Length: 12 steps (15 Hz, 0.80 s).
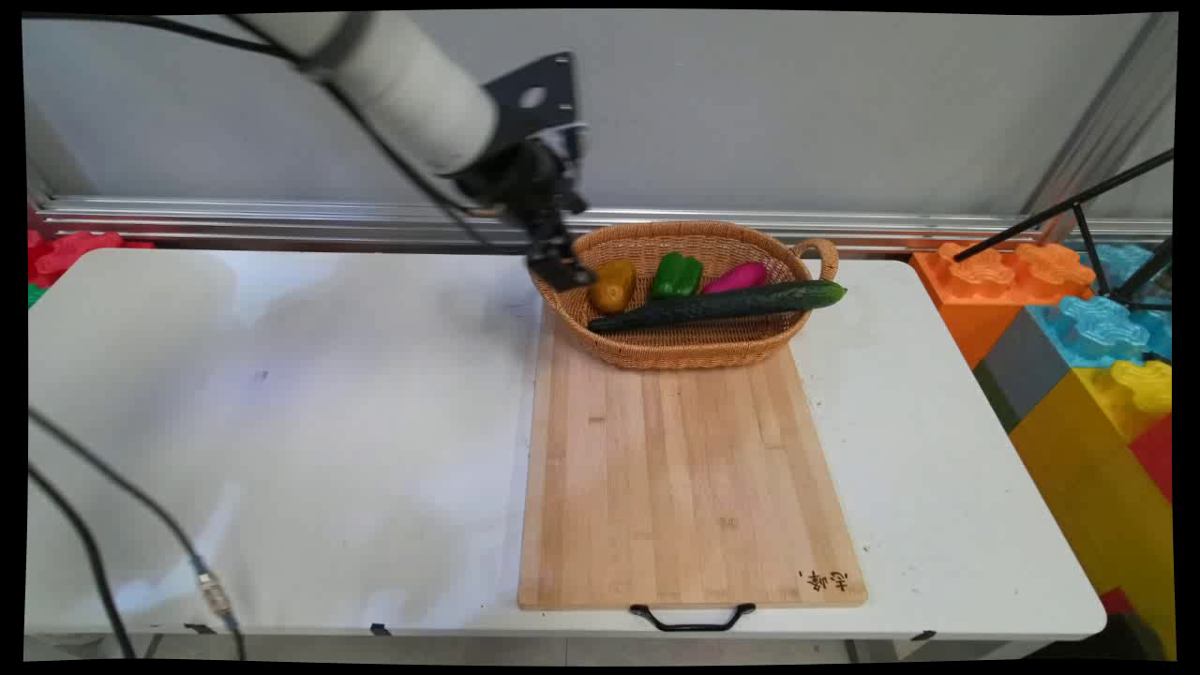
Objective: Pick up the cucumber from the vegetable basket
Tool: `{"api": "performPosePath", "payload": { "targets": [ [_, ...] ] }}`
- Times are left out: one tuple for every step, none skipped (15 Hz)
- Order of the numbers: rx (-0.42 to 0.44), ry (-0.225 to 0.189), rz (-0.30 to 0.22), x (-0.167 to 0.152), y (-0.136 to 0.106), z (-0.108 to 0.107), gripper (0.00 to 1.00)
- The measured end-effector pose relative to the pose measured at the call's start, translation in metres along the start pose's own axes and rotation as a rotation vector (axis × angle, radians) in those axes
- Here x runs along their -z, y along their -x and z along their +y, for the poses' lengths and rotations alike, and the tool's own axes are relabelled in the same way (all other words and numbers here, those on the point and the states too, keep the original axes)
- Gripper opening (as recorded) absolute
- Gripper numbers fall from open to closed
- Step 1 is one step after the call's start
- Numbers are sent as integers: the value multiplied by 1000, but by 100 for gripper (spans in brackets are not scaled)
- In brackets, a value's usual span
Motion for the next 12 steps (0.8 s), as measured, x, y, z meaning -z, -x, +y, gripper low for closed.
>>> {"api": "performPosePath", "payload": {
  "targets": [
    [-13,1,10,-14,-12,-2,100],
    [-23,4,18,-29,-22,-4,100],
    [-30,7,23,-42,-30,-5,100],
    [-34,9,26,-50,-35,-6,100],
    [-38,11,31,-64,-42,-7,100],
    [-41,13,36,-82,-49,-9,100],
    [-40,16,40,-94,-54,-11,100],
    [-39,19,44,-109,-59,-12,100],
    [-38,22,47,-121,-63,-13,100],
    [-37,25,51,-134,-66,-14,100],
    [-36,27,54,-145,-69,-15,100],
    [-34,30,55,-157,-71,-16,100]
  ]
}}
